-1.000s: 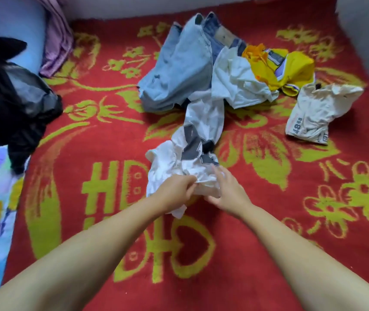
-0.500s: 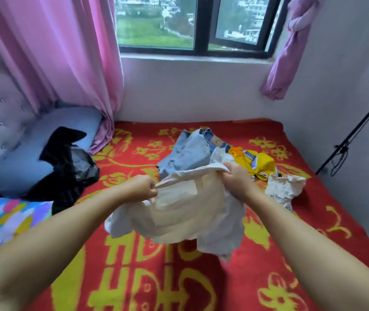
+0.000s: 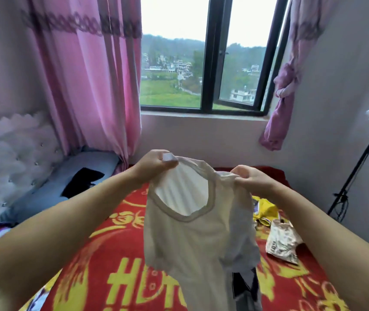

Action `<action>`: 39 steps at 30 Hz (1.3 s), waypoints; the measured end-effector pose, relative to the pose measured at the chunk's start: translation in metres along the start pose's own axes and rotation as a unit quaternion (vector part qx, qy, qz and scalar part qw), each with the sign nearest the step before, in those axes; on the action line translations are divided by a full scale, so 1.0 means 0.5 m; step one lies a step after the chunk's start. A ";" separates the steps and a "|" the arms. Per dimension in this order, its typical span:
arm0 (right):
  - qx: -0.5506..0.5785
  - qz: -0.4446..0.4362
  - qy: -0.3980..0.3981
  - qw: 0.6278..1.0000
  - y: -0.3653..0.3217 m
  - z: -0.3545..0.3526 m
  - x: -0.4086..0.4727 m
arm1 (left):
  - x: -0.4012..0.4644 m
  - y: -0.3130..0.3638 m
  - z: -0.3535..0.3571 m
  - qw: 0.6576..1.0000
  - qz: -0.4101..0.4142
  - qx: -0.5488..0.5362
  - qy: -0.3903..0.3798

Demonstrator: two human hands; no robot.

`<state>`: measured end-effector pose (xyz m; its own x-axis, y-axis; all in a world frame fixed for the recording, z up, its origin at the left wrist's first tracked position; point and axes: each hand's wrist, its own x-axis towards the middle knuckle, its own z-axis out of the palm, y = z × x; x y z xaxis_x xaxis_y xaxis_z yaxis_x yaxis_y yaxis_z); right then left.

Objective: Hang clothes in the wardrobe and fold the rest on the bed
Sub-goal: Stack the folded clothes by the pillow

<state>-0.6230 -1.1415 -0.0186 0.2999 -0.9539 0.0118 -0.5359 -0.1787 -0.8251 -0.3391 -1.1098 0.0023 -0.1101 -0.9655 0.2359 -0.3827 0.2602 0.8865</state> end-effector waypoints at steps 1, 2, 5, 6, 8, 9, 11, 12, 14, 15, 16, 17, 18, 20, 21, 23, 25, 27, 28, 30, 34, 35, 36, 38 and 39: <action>0.029 -0.005 -0.074 0.997 -0.020 0.000 -0.006 | -0.001 0.029 0.011 0.999 0.018 0.015 -0.027; 0.042 -0.018 -0.139 0.989 -0.042 0.008 -0.012 | -0.001 0.056 0.027 0.997 0.032 0.047 -0.057; -0.024 -0.091 -0.174 0.980 -0.094 0.055 -0.020 | 0.001 0.108 0.078 0.970 0.071 0.193 -0.127; -0.064 -0.111 -0.132 0.983 -0.106 0.065 -0.022 | 0.004 0.115 0.087 0.959 0.083 0.240 -0.124; -0.156 -0.122 -0.050 0.979 -0.098 0.055 -0.010 | 0.010 0.115 0.081 0.944 0.083 0.307 -0.086; -0.178 -0.107 -0.028 0.978 -0.086 0.040 -0.003 | 0.013 0.113 0.070 0.942 0.070 0.323 -0.064; -0.192 -0.078 0.000 0.978 -0.059 -0.001 0.003 | 0.018 0.100 0.037 0.940 0.028 0.338 -0.031; -0.196 -0.064 0.018 0.978 -0.045 -0.020 0.006 | 0.020 0.092 0.020 0.940 0.005 0.340 -0.015; -0.213 -0.033 0.051 0.975 -0.025 -0.054 0.017 | 0.023 0.076 -0.020 0.943 -0.034 0.329 0.029; -0.220 -0.018 0.069 0.973 -0.018 -0.068 0.024 | 0.024 0.067 -0.040 0.947 -0.048 0.313 0.057; -0.226 -0.006 0.084 0.970 -0.016 -0.080 0.030 | 0.026 0.059 -0.060 0.950 -0.058 0.293 0.086; -0.219 -0.003 0.092 0.971 -0.016 -0.089 0.035 | 0.027 0.052 -0.077 0.954 -0.065 0.272 0.109; -0.196 -0.009 0.089 0.976 -0.019 -0.094 0.038 | 0.029 0.046 -0.092 0.959 -0.066 0.247 0.122; -0.087 -0.042 0.043 0.994 -0.031 -0.096 0.038 | 0.031 0.037 -0.116 0.977 -0.048 0.173 0.119; -0.024 -0.055 0.014 0.998 -0.040 -0.094 0.033 | 0.028 0.035 -0.126 0.984 -0.035 0.134 0.114; 0.065 -0.072 -0.032 0.995 -0.062 -0.092 0.020 | 0.016 0.032 -0.143 0.992 -0.022 0.069 0.107; 0.084 -0.073 -0.075 0.991 -0.083 -0.101 0.013 | 0.000 0.028 -0.151 0.995 -0.033 -0.008 0.092; 0.040 -0.049 -0.135 0.989 -0.098 -0.121 0.015 | -0.010 0.022 -0.157 0.995 -0.039 -0.051 0.082; 0.014 -0.028 -0.169 0.985 -0.103 -0.135 0.016 | -0.014 0.021 -0.162 0.996 -0.044 -0.047 0.069; -0.034 0.002 -0.228 0.973 -0.109 -0.167 0.017 | -0.018 0.023 -0.178 0.997 -0.070 -0.017 -0.007; -0.047 -0.006 -0.284 0.958 -0.116 -0.210 0.018 | -0.027 0.042 -0.218 0.974 -0.146 0.000 -0.175; -0.024 -0.008 -0.271 0.962 -0.115 -0.213 0.017 | -0.029 0.048 -0.224 0.970 -0.148 -0.013 -0.192; 0.005 -0.013 -0.245 0.970 -0.113 -0.212 0.018 | -0.032 0.054 -0.226 0.970 -0.141 -0.028 -0.196; 0.066 -0.037 -0.166 0.983 -0.106 -0.197 0.022 | -0.034 0.058 -0.231 0.979 -0.118 -0.064 -0.154; 0.086 -0.054 -0.125 0.987 -0.101 -0.186 0.026 | -0.033 0.056 -0.233 0.985 -0.101 -0.072 -0.117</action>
<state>-0.6653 -1.1673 0.0757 0.5458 -0.8378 -0.0165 -0.3536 -0.2124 -0.9109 -0.2413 -1.0877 0.0696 -0.2599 -0.9650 -0.0343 -0.2855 0.0428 0.9574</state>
